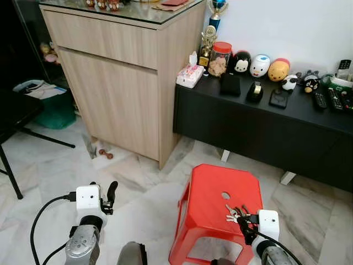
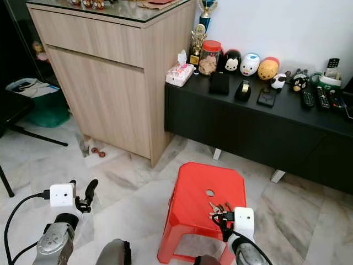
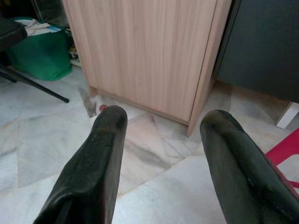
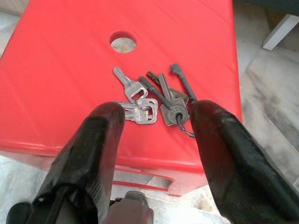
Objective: Hang keys on a hook
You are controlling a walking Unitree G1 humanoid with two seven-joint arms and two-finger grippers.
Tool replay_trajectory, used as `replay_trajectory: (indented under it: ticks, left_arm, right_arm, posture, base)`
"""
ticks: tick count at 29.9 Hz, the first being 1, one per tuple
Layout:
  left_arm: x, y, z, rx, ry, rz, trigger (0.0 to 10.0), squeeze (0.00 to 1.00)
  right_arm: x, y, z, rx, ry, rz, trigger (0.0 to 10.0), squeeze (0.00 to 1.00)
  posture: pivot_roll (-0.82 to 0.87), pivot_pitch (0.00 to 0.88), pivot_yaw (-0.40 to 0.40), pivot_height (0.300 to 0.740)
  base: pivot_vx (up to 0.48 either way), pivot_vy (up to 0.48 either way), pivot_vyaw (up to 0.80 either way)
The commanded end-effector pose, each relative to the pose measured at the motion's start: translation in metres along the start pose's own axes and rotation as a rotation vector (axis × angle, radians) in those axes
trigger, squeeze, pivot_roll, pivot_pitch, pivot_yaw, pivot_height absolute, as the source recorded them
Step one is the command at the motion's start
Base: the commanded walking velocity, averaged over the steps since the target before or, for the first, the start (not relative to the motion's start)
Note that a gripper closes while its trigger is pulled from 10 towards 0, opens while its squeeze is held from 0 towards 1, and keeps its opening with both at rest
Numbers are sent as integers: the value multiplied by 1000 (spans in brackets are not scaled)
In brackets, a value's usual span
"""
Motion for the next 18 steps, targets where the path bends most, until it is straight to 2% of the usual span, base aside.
replay_trajectory:
  ticks: [1, 18]
  left_arm:
    - [0, 0, -3, -19, 4, -11, 10000, 0]
    - [1, 3, -2, -15, 7, -14, 10000, 0]
  right_arm:
    - [1, -1, -1, -3, 5, -5, 10000, 0]
    - [0, 0, -1, -2, 5, 2, 10000, 0]
  posture:
    - [-13, 0, -69, 638]
    - [-17, 0, -68, 638]
  base:
    - [281, 0, 0]
    - [342, 0, 0]
Point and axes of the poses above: a point about 5 cm out from each wrist's last joint towards the gripper, its own y axis pointing out of the wrist towards the gripper, its own z axis along the axis of the wrist's last joint, x = y × z, the point moved 3 cm from there along y, pointing out of the wrist towards the gripper
